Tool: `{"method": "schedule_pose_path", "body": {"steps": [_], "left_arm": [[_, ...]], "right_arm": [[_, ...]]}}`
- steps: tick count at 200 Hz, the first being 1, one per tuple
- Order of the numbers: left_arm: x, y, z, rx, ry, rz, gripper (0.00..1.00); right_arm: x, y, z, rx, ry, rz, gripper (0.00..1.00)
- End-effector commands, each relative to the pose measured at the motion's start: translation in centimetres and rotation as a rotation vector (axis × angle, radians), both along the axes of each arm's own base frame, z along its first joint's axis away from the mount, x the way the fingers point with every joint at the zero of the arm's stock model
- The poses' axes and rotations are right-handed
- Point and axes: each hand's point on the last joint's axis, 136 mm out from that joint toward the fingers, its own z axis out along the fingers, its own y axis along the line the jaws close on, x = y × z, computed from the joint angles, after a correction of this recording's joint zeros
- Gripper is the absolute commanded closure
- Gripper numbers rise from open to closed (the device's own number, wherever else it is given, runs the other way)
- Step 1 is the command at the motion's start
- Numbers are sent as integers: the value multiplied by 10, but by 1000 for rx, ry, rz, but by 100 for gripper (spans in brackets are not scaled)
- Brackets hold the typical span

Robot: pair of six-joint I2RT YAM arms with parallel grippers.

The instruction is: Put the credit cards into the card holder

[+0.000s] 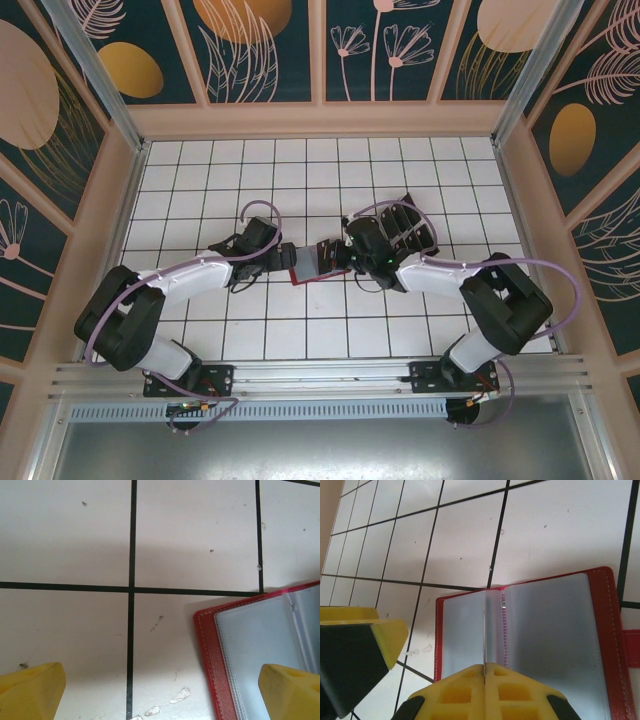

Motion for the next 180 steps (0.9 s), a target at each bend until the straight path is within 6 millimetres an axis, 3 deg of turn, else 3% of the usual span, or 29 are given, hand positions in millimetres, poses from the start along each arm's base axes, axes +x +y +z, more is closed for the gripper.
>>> {"method": "schedule_pose_path", "body": {"steps": [1,59,124,180], "left_arm": [[1,8,5,27,-9,37,1],[4,10,7,49,-16,36,1],[7,19,8,53,-13,45,1],[6,21,6,76,3,12,1]], "right_arm": [[3,4,-2,21,-3,1,100],[-3,22,-13,27,25,25,100],[2,50,-10,63,32,50,100],[4,31,15,87,-16,8,100]]}}
